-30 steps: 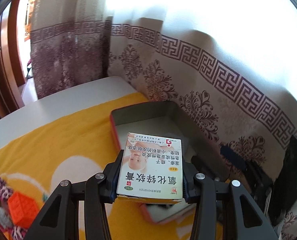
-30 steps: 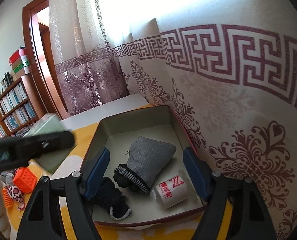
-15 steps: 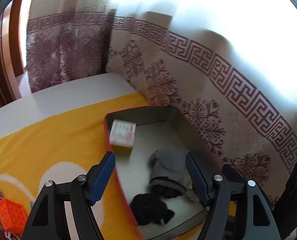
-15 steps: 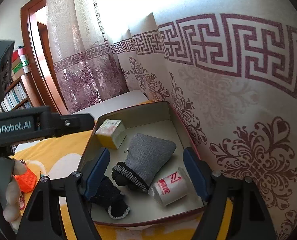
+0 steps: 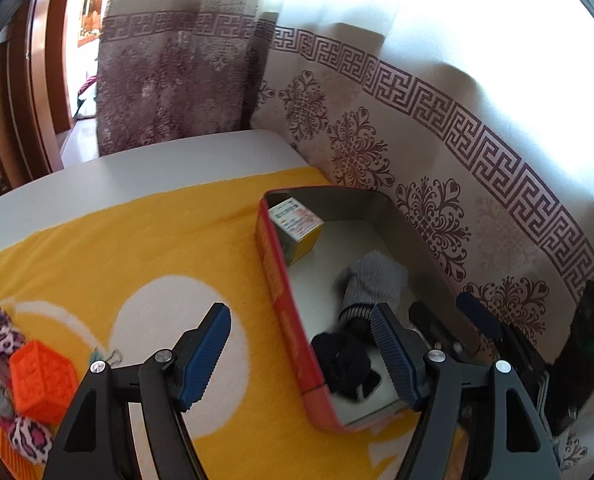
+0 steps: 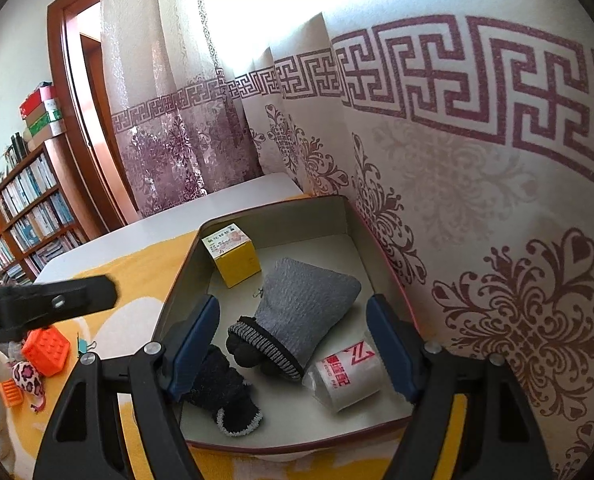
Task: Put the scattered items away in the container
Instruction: 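Withdraw both grippers from the red tin toward the remaining toys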
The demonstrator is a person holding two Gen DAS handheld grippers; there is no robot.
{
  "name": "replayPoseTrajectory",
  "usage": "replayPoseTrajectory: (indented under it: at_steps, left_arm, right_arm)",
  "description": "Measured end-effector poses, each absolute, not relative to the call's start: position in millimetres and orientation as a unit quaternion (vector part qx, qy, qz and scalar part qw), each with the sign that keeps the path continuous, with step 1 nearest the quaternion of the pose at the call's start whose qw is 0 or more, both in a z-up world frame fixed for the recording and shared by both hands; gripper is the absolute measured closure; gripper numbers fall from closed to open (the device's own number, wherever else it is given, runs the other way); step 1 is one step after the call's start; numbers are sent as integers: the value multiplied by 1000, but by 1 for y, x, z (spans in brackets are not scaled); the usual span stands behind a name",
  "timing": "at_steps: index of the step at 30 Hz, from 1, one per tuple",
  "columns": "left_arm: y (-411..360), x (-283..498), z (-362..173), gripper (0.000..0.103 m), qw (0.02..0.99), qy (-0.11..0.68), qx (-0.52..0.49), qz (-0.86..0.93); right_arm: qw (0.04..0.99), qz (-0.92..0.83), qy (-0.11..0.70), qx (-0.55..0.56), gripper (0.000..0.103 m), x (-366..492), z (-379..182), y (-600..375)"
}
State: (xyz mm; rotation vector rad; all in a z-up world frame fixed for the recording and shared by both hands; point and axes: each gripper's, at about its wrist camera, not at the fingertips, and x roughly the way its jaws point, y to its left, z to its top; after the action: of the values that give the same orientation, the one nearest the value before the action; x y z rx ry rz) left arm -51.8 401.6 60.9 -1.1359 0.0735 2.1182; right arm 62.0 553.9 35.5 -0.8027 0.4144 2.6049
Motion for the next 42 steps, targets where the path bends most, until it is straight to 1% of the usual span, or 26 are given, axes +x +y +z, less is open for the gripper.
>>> replayPoseTrajectory:
  at_steps: [9, 15, 19, 23, 27, 30, 33, 35, 36, 39, 42]
  left_arm:
    - [335, -39, 67, 29, 325, 5, -433, 840]
    - [284, -31, 59, 29, 301, -19, -448, 842]
    - [253, -23, 57, 29, 281, -25, -445, 850]
    - [215, -13, 56, 29, 255, -33, -434, 864]
    - [176, -7, 52, 29, 206, -25, -420, 884]
    - [149, -9, 45, 29, 168, -30, -419, 892]
    - [131, -12, 38, 29, 146, -34, -422, 894]
    - [128, -12, 36, 27, 150, -29, -412, 898]
    - [129, -11, 35, 24, 151, -24, -410, 899]
    - [134, -9, 32, 24, 154, -8, -406, 901]
    - [133, -6, 31, 24, 155, -4, -399, 904]
  right_arm:
    - [192, 929, 129, -289, 24, 59, 33, 546]
    - [197, 929, 110, -293, 24, 56, 31, 538]
    - [212, 931, 83, -284, 24, 55, 30, 530]
    - [234, 936, 37, -261, 24, 56, 34, 515]
    - [229, 941, 28, -248, 24, 58, 41, 502]
    - [211, 945, 45, -244, 22, 59, 47, 489]
    - [169, 949, 72, -255, 22, 56, 48, 474]
    - [129, 949, 90, -272, 22, 50, 46, 461]
    - [112, 949, 97, -279, 22, 48, 45, 455]
    - [71, 946, 111, -297, 21, 42, 39, 437]
    - [51, 943, 105, -312, 21, 36, 29, 420]
